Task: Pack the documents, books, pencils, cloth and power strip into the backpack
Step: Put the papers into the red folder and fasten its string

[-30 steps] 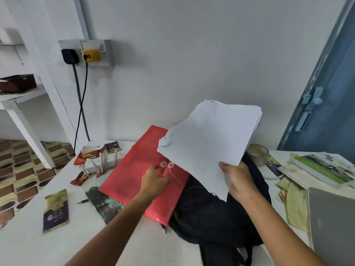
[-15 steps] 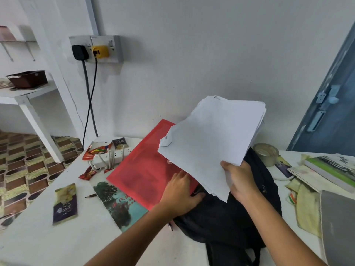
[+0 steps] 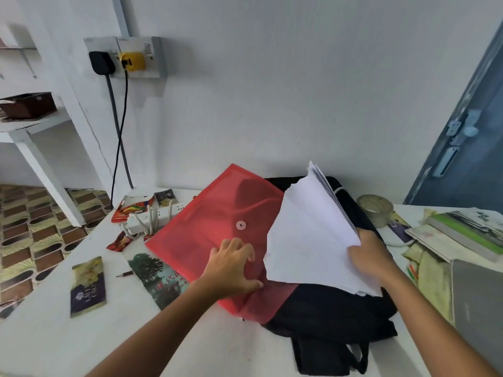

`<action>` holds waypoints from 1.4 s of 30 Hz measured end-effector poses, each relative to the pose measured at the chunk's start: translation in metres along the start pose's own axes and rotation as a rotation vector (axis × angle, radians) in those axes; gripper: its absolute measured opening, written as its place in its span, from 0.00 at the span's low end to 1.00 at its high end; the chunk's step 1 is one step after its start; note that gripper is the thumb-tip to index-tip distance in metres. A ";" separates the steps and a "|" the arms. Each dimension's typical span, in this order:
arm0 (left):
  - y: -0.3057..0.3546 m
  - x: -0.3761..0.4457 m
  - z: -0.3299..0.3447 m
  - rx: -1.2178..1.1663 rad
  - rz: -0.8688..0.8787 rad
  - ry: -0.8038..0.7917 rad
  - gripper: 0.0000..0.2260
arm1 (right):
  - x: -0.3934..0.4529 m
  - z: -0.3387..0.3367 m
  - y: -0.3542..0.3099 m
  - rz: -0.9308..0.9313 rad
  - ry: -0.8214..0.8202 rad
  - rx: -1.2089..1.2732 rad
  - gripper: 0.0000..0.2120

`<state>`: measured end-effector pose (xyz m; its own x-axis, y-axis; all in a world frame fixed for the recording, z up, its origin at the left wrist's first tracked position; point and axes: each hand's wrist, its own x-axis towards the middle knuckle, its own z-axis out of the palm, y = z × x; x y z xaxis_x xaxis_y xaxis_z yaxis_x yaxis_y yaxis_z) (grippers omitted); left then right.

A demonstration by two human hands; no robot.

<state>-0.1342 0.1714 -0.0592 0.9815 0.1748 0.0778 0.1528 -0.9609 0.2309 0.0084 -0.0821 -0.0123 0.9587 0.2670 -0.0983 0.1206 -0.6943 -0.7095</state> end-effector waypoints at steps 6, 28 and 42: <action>-0.001 0.000 0.013 0.036 0.000 0.127 0.16 | -0.002 -0.014 0.001 -0.001 -0.042 -0.069 0.16; 0.077 0.057 0.002 0.145 -0.014 -0.021 0.46 | -0.039 -0.074 0.029 0.160 -0.089 0.158 0.09; 0.081 0.049 -0.014 -0.195 0.214 -0.116 0.35 | -0.013 -0.023 0.010 0.093 0.047 0.268 0.14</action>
<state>-0.0750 0.1055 -0.0235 0.9973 -0.0638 0.0363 -0.0730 -0.9119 0.4039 0.0028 -0.1077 -0.0016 0.9740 0.1749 -0.1438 -0.0349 -0.5111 -0.8588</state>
